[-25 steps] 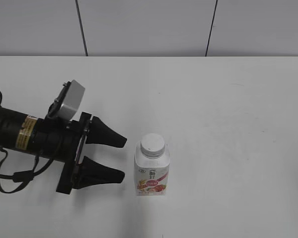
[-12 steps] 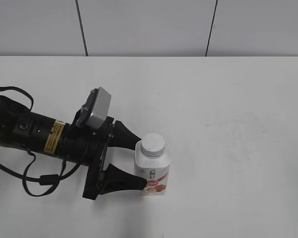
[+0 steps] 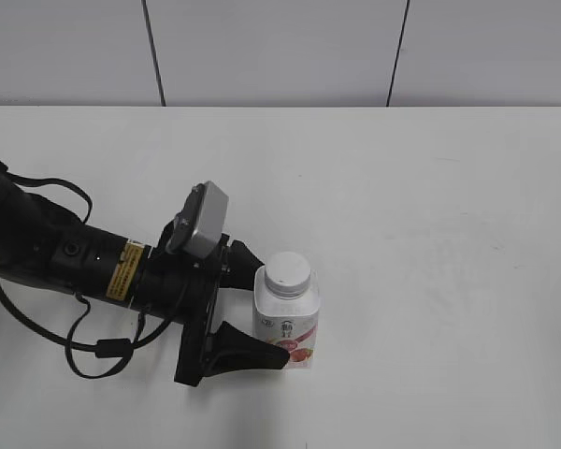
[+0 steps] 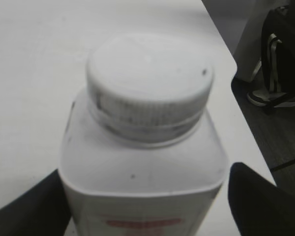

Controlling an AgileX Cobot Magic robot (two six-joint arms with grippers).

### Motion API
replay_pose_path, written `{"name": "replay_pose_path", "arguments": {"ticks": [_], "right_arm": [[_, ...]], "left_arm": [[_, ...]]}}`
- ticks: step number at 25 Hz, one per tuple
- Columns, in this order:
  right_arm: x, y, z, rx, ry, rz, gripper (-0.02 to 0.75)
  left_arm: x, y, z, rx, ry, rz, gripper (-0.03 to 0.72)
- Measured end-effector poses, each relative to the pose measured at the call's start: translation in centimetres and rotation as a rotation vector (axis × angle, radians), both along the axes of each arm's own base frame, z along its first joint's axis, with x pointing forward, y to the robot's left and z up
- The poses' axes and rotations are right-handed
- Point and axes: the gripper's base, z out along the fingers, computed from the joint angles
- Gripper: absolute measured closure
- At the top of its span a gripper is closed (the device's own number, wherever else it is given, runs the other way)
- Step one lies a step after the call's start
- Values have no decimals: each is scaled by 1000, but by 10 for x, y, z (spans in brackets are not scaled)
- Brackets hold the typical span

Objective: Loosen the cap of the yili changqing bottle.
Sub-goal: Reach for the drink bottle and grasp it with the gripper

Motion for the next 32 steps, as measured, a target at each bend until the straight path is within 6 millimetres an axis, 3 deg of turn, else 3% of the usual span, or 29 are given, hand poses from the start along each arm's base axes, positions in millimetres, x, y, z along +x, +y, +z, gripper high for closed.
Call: {"name": "replay_pose_path", "arguments": {"ticks": [19,27,32], "right_arm": [[0,0,0,0,0,0,260],[0,0,0,0,0,0,260],[0,0,0,0,0,0,260]], "left_arm": [[7,-4,-17,-9,-20,14,118],[7,-4,-16,-14,-22,9,259],[7,-4,-16,-15,-22,10,270]]}}
